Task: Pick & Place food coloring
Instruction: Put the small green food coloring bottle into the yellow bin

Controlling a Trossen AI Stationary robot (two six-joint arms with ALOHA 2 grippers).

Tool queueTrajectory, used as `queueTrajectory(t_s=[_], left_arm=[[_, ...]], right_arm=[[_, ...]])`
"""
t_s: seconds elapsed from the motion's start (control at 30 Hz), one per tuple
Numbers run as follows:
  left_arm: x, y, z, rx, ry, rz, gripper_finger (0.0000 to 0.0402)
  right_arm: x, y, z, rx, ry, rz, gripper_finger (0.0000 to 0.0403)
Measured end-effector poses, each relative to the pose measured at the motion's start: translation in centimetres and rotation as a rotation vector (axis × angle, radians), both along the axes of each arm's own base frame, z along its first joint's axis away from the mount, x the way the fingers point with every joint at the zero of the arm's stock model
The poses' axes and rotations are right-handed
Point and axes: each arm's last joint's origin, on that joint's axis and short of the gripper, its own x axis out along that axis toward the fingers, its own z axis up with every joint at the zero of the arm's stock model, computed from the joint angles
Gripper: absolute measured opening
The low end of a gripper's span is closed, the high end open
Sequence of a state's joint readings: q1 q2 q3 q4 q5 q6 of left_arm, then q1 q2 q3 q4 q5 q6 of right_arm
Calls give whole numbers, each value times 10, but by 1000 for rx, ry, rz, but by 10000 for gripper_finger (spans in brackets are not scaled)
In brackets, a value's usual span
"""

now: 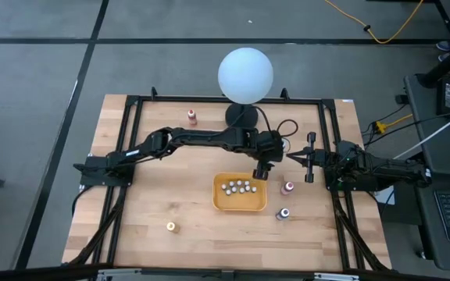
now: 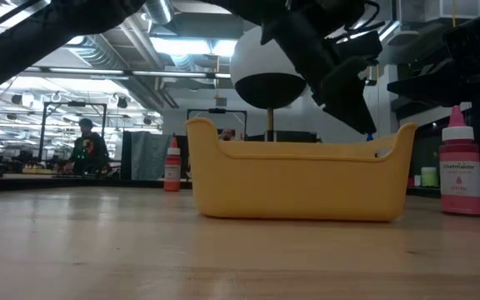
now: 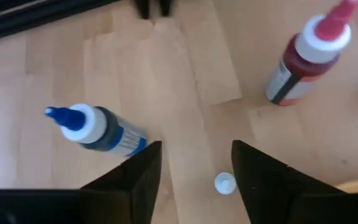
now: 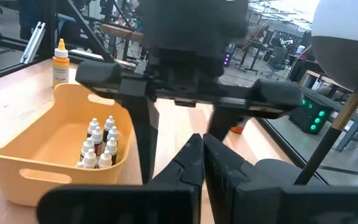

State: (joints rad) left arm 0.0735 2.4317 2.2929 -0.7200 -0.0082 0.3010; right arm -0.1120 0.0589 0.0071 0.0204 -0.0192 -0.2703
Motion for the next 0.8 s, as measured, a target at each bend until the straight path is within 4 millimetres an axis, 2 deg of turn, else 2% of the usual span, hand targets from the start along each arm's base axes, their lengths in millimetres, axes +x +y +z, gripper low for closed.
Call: queueTrajectory(t_s=[0.17,0.47,0.8], left_arm=[[1,8,-4,-17,3,35,209],[2,7,-17,-17,40,26,203],[0,7,-21,-24,71,32,202]], right_arm=[[0,0,0,0,-1,0,16],[0,0,0,0,0,0,16],[0,0,0,0,0,0,16]])
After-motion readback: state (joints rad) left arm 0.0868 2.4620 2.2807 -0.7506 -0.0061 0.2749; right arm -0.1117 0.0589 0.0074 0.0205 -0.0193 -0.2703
